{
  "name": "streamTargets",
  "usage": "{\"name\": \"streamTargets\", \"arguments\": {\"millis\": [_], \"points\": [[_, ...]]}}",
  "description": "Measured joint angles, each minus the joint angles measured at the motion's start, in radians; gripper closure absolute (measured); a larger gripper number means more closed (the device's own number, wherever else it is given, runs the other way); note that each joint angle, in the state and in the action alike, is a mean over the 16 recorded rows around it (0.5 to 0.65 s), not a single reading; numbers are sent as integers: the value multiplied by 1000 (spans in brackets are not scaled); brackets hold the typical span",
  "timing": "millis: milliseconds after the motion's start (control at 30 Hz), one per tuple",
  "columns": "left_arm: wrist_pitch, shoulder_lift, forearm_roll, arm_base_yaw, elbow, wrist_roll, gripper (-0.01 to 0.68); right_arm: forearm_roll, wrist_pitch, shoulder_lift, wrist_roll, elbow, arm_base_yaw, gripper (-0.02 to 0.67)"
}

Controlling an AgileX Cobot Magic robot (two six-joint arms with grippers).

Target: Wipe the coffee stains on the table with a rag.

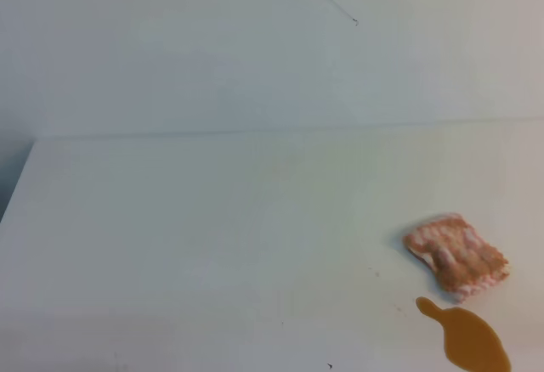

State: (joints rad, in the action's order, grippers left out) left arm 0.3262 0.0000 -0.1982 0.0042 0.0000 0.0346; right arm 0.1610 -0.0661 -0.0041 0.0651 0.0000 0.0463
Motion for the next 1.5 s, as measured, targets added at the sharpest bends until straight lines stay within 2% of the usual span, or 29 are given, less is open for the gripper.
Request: {"name": "streamTargets", "arguments": {"millis": [533, 700, 833, 1133, 1300, 1500], "points": [[0, 0, 0, 0, 0, 0, 674, -22, 208, -5, -11, 5, 0, 652], [-1, -2, 0, 0, 3, 0, 674, -55, 209, -6, -8, -35, 0, 652], [-1, -2, 0, 0, 3, 0, 674, -76, 101, 4, -8, -120, 0, 652], [-1, -2, 0, 0, 3, 0, 674, -147, -419, 204, -39, -452, -1, 652], [-1, -2, 0, 0, 3, 0, 674, -249, -641, 428, -169, -612, -3, 651], [0, 0, 0, 0, 0, 0, 674, -384, -687, 748, -401, -710, -23, 651]]}}
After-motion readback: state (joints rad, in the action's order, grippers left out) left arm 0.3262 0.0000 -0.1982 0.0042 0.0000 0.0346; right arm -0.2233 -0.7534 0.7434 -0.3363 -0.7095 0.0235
